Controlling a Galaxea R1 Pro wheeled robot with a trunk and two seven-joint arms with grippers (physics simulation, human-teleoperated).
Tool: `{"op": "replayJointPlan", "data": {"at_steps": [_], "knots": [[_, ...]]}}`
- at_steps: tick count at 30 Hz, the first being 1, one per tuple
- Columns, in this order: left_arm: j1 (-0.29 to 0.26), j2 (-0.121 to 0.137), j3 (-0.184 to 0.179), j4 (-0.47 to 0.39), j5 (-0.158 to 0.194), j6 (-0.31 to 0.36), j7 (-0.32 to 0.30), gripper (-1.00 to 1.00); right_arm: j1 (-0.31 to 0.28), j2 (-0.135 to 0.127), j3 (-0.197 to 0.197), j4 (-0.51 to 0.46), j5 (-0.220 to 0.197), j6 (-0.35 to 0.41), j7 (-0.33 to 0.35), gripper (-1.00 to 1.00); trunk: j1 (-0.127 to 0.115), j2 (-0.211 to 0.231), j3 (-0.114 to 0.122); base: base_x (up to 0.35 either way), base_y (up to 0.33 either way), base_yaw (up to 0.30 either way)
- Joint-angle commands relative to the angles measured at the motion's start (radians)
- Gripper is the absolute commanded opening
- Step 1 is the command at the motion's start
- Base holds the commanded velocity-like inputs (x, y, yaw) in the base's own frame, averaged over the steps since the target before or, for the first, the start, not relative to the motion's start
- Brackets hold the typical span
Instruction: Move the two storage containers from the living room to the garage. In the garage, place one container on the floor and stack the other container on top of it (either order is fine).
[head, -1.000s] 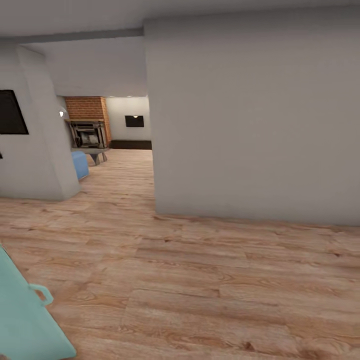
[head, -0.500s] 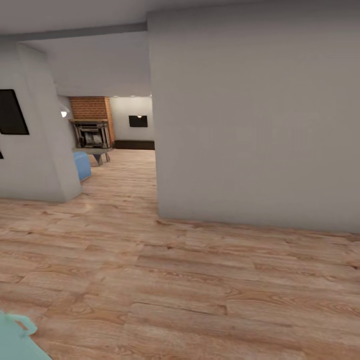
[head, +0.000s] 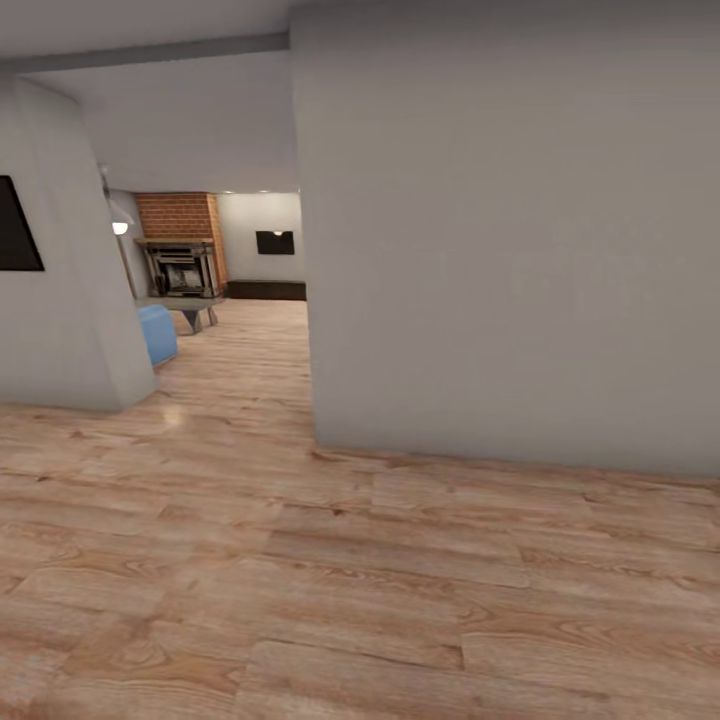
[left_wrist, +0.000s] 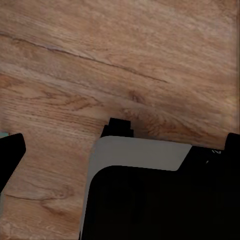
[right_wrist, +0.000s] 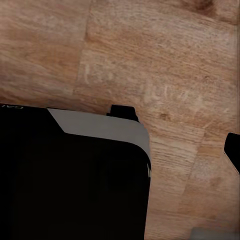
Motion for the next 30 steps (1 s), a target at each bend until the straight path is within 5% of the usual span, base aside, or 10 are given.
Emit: {"op": "replayJointPlan", "data": {"at_steps": [1,30], "knots": [[-0.001,0.000,0.005,0.000,0.008,0.004,0.001,1.00,-0.001,0.001,0.008,0.003,-0.009,-0.005,-0.001,1.00,0.001,-0.001,-0.001,0.322,0.000,0.000],[-0.001,0.000,0.005,0.000,0.008,0.004,0.001,1.00,-0.001,0.001,0.008,0.003,-0.010,-0.005,-0.001,1.00,0.001,-0.001,-0.001,0.322,0.000,0.000]]}}
